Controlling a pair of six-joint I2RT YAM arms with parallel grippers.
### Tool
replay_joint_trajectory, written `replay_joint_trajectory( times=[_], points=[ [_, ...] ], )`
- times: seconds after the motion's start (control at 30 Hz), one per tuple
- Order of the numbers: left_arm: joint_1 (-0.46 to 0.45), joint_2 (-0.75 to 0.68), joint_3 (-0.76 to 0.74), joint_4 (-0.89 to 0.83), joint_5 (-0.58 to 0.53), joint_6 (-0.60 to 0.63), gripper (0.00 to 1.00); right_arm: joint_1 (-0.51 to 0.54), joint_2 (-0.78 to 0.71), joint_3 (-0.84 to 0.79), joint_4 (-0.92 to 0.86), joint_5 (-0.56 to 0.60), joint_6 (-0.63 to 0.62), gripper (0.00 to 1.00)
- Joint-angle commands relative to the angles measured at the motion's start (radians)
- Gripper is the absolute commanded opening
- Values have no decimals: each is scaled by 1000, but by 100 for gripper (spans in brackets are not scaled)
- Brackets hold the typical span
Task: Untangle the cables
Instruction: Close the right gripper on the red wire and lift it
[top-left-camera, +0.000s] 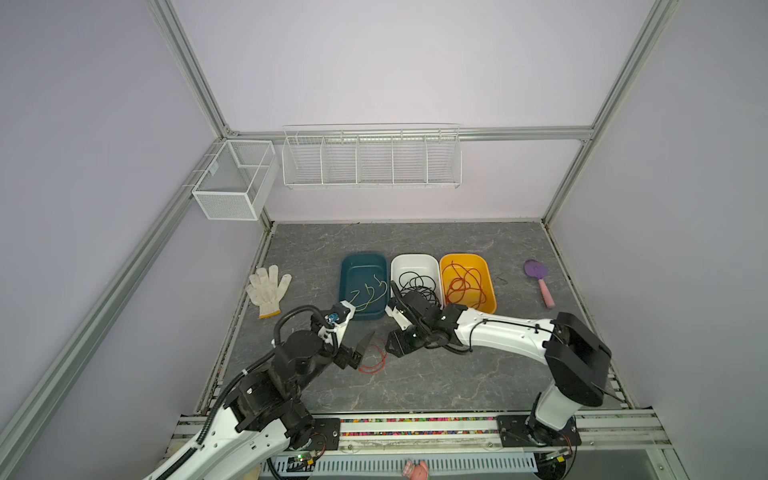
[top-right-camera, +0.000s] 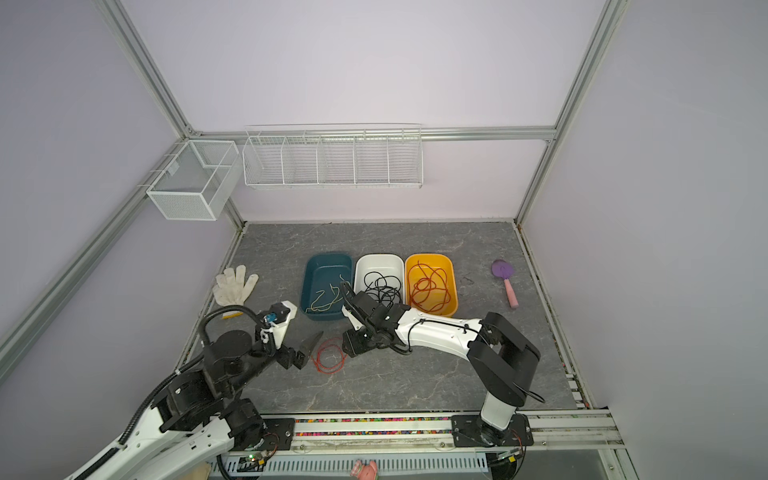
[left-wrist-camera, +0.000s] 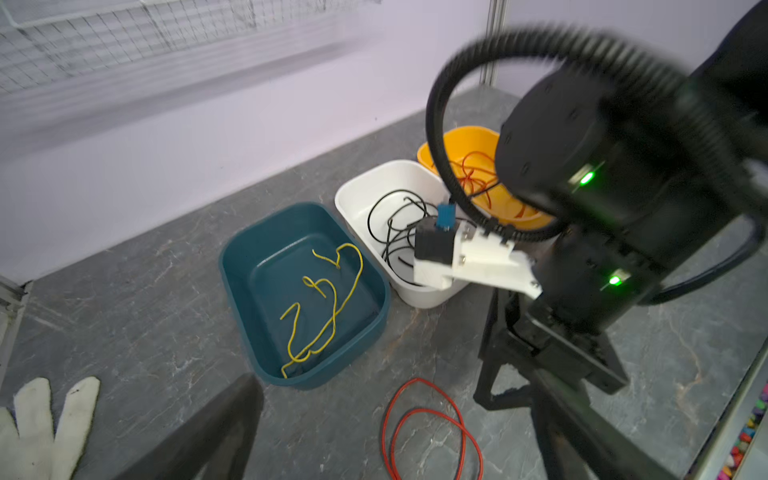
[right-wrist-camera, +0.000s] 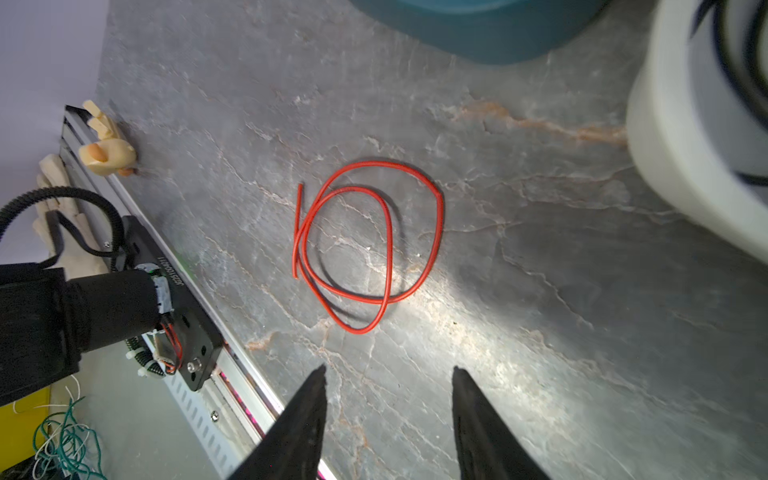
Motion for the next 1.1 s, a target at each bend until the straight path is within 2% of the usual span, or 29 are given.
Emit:
replay_joint_trajectory(
  times=[0.0, 0.2, 0.57, 0.83, 1.07],
  points=[
    [-3, -71, -22, -45, -39, 12, 100, 11, 59, 37, 34, -38, 14, 51],
    [-3, -132, -60, -60, -53, -1, 100, 35, 168, 121, 31, -33, 9, 50],
    [-4, -104, -82, -42, -32, 8, 99, 44, 271, 196, -16, 6, 12, 46],
    [-3, -104, -86, -39, -31, 11, 100, 56, 290, 216, -54, 17, 5, 35],
    [-3, -106, -88, -39, -31, 12, 100, 56, 278, 200, -62, 23, 5, 20]
  ],
)
